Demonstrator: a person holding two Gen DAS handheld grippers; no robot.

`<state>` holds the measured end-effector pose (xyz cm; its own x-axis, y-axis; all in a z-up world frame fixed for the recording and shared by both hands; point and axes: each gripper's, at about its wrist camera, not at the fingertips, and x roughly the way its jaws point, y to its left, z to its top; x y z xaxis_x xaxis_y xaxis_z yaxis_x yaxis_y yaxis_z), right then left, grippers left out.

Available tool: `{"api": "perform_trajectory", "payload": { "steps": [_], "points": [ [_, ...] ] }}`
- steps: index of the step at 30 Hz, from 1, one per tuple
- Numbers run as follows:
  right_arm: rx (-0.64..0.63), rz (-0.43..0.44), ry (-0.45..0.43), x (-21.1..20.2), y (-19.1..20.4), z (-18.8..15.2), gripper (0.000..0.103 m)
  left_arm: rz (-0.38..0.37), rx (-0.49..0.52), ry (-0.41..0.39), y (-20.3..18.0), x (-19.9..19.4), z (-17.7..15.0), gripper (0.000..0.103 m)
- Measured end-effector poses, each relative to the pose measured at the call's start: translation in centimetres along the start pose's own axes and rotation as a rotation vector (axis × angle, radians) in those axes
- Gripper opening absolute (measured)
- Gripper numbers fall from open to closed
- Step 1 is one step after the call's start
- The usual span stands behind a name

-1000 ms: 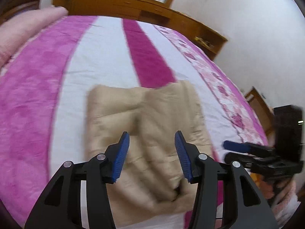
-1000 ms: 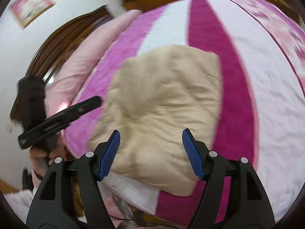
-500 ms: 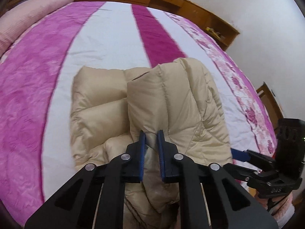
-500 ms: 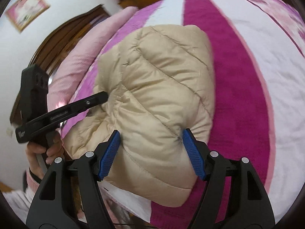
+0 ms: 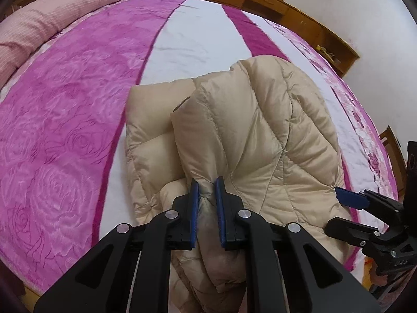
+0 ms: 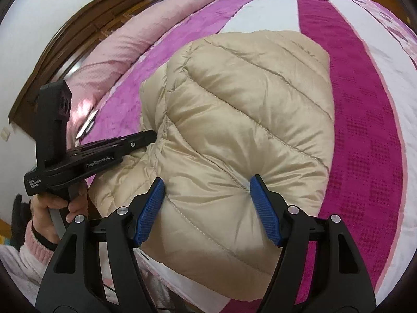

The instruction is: Fold large clothes

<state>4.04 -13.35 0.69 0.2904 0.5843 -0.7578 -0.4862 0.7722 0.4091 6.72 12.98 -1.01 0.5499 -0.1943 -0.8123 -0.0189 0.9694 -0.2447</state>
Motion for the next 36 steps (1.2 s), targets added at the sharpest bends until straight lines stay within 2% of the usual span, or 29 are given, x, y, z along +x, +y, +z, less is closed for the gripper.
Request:
{"api": "perform_trajectory", "payload": {
  "steps": [1,2,3,4,5,6,9,12,15,18,19,23,25,27,29,31,32,33,36],
  "points": [
    [-0.007,-0.005,0.001,0.1,0.1,-0.1,0.070,0.003,-0.001,-0.011,0.0,-0.3,-0.1,0.015],
    [-0.014,-0.015,0.002,0.2,0.2,-0.1,0.070,0.003,-0.008,-0.026,0.1,-0.7,-0.2,0.022],
    [-0.013,-0.018,0.000,0.2,0.1,0.0,0.070,-0.002,-0.018,-0.038,0.2,-1.3,-0.2,0.037],
    [-0.005,-0.014,-0.002,0.4,0.0,0.2,0.070,-0.014,-0.026,-0.047,0.3,-1.8,-0.3,0.045],
    [0.004,-0.006,-0.004,0.5,-0.2,0.1,0.070,-0.031,-0.041,-0.062,0.4,-2.4,-0.3,0.061],
    [0.011,0.000,-0.007,0.8,-0.1,0.1,0.070,-0.038,-0.052,-0.070,0.4,-2.7,-0.4,0.069],
    [0.016,0.009,-0.016,0.4,-0.1,0.2,0.070,-0.051,-0.069,-0.066,0.3,-2.9,-0.6,0.074],
    [0.048,0.026,-0.045,-1.5,-0.9,0.3,0.070,-0.026,-0.075,-0.014,0.3,-1.4,-0.9,0.075],
    [0.104,-0.026,-0.118,-4.0,-3.0,-0.2,0.074,0.014,-0.129,0.022,1.1,-0.3,-1.2,0.078],
    [0.200,-0.041,-0.107,-4.4,-6.3,-0.6,0.076,0.025,-0.150,0.032,1.7,0.3,-1.4,0.078],
    [0.227,-0.026,-0.097,-4.2,-7.0,-0.7,0.076,0.030,-0.149,0.034,1.7,0.5,-1.4,0.078],
    [0.376,0.127,0.004,-0.8,-10.2,-1.2,0.076,0.030,-0.152,0.052,1.8,1.1,-1.4,0.080],
    [0.410,0.198,0.019,0.4,-10.7,-1.0,0.077,0.010,-0.179,0.080,2.3,1.6,-1.5,0.081],
    [0.417,0.274,0.027,1.5,-10.8,-0.6,0.077,-0.020,-0.218,0.117,2.8,2.1,-1.5,0.081],
    [0.412,0.296,0.030,2.4,-10.6,-0.1,0.082,-0.052,-0.243,0.139,3.2,2.5,-1.4,0.081],
    [0.408,0.311,0.018,3.0,-10.4,0.0,0.082,-0.126,-0.277,0.150,3.6,2.8,-1.3,0.078],
    [0.413,0.320,0.009,2.9,-10.5,0.0,0.080,-0.192,-0.300,0.155,3.9,3.1,-1.4,0.073],
    [0.415,0.329,-0.002,2.6,-10.5,-0.2,0.078,-0.232,-0.319,0.160,3.9,3.3,-1.5,0.069],
    [0.415,0.345,-0.055,1.6,-10.5,-0.6,0.062,-0.325,-0.353,0.177,4.3,3.7,-1.0,0.059]
  ]
}}
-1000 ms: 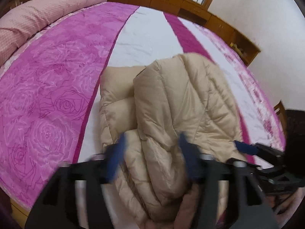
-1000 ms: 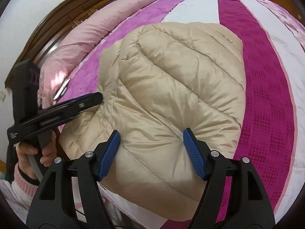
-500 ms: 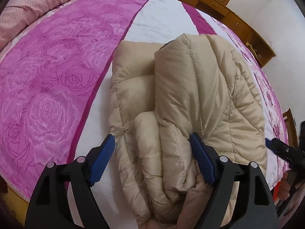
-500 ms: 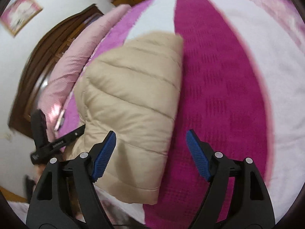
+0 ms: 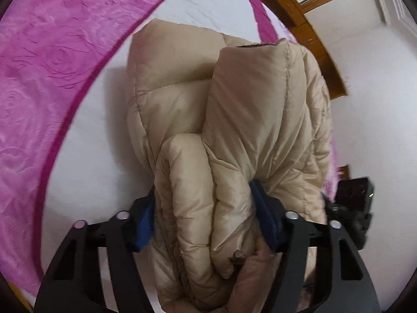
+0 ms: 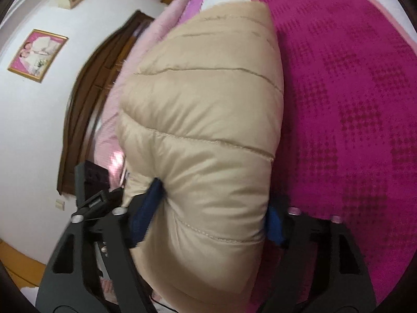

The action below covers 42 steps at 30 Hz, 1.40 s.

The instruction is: Fold large clothes

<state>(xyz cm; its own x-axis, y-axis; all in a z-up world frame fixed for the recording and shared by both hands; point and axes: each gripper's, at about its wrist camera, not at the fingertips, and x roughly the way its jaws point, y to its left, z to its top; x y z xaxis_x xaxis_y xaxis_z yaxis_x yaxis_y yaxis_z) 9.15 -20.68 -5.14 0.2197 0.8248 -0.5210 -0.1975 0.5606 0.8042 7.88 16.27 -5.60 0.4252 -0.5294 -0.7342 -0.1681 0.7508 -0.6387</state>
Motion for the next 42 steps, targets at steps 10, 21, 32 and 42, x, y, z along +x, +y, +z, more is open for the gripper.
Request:
{"api": "perform_trajectory", "payload": {
  "steps": [10,21,32,42],
  "points": [
    [-0.130,-0.009,-0.317,-9.7,2.8,2.3,0.046,-0.184,0.227,-0.036,-9.9,1.6,3.5,0.046],
    [0.004,-0.367,-0.249,-10.8,-2.6,0.0,0.065,0.109,0.383,0.008,-13.1,8.6,-1.3,0.051],
    [-0.044,-0.506,-0.238,-7.5,-0.1,-0.8,0.057,0.346,0.417,-0.080,-10.9,8.0,-3.1,0.053],
    [-0.113,-0.596,-0.261,-8.3,-0.1,-1.6,0.076,0.347,0.421,-0.168,-10.8,4.5,-4.7,0.066]
  ]
}}
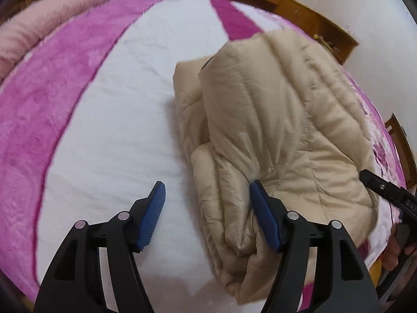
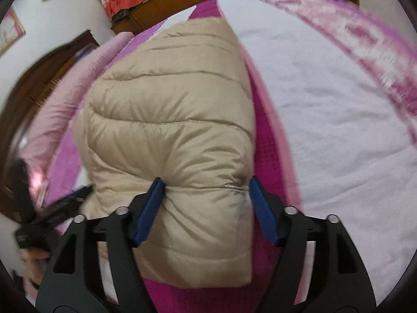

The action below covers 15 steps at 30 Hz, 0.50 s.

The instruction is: Fold large clothes

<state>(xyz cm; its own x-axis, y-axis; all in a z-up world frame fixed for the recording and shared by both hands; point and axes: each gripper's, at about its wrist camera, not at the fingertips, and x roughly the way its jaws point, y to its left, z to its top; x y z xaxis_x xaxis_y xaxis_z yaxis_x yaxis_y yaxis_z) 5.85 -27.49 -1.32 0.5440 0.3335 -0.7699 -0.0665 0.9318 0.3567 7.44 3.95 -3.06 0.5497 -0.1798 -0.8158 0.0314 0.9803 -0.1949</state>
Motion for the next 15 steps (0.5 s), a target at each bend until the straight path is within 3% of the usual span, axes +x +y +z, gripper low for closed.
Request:
{"api": "perform_trajectory", "payload": {
  "steps": [1,4,9,15],
  "points": [
    [-0.019,-0.032,-0.008,-0.6,0.4,-0.3,0.082,-0.006,0.018,-0.017,-0.2,-0.7,-0.1,0.066],
    [-0.050,-0.074,-0.010,-2.1,1.0,-0.9,0.087,0.004,0.050,-0.053,-0.9,-3.4,-0.9,0.071],
    [-0.048,-0.142,-0.007,-3.9,1.1,-2.9,0.098,0.069,0.076,-0.121,-3.0,-6.5,-2.8,0.096],
    [-0.052,-0.163,0.020,-5.0,2.0,-5.5,0.098,0.072,0.102,-0.075,-5.6,-7.0,-5.1,0.097]
  ]
}}
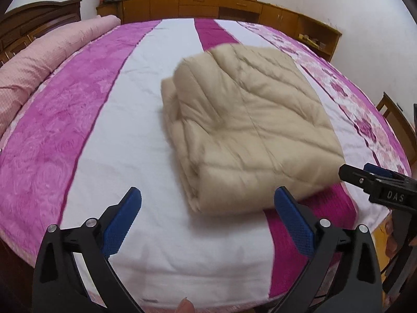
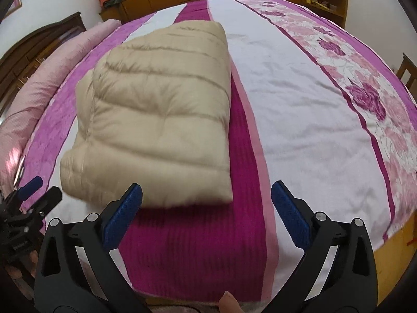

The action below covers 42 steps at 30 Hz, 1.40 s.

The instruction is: Fold large clothes

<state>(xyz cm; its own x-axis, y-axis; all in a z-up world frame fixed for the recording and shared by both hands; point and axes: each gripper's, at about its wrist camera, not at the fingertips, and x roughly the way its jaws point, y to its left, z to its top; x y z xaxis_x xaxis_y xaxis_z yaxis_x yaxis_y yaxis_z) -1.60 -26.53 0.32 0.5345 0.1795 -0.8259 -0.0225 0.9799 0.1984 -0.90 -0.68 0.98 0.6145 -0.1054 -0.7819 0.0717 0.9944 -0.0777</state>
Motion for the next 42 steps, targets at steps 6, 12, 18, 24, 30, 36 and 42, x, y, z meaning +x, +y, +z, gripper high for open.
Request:
{"api": "perform_trajectory", "payload": {
  "steps": [6,12,18,24,30,36,42],
  "points": [
    [0.036,-0.001,0.009,-1.1,0.1,-2.3,0.098,0.018,-0.003,0.076,-1.7,0.6,-1.0,0.097],
    [0.063,0.000,0.045,-1.0,0.2,-4.3,0.098,0.030,-0.011,0.169,-2.5,2.4,-2.5,0.097],
    [0.081,-0.017,0.073,-0.3,0.2,-6.0,0.098,0.063,0.020,0.231,-3.2,3.8,-3.5,0.097],
    [0.080,-0.014,0.098,0.4,0.4,-6.6,0.099,0.065,0.014,0.242,-3.3,4.0,-3.7,0.097],
    [0.076,-0.017,0.108,0.9,0.5,-6.6,0.099,0.073,-0.016,0.262,-2.8,4.5,-3.8,0.097],
    [0.076,-0.016,0.116,1.1,0.7,-6.6,0.099,0.079,-0.016,0.267,-2.9,4.7,-4.1,0.097],
    [0.075,-0.015,0.121,1.3,0.6,-6.6,0.098,0.077,-0.024,0.279,-2.8,4.9,-4.1,0.097]
  ]
}}
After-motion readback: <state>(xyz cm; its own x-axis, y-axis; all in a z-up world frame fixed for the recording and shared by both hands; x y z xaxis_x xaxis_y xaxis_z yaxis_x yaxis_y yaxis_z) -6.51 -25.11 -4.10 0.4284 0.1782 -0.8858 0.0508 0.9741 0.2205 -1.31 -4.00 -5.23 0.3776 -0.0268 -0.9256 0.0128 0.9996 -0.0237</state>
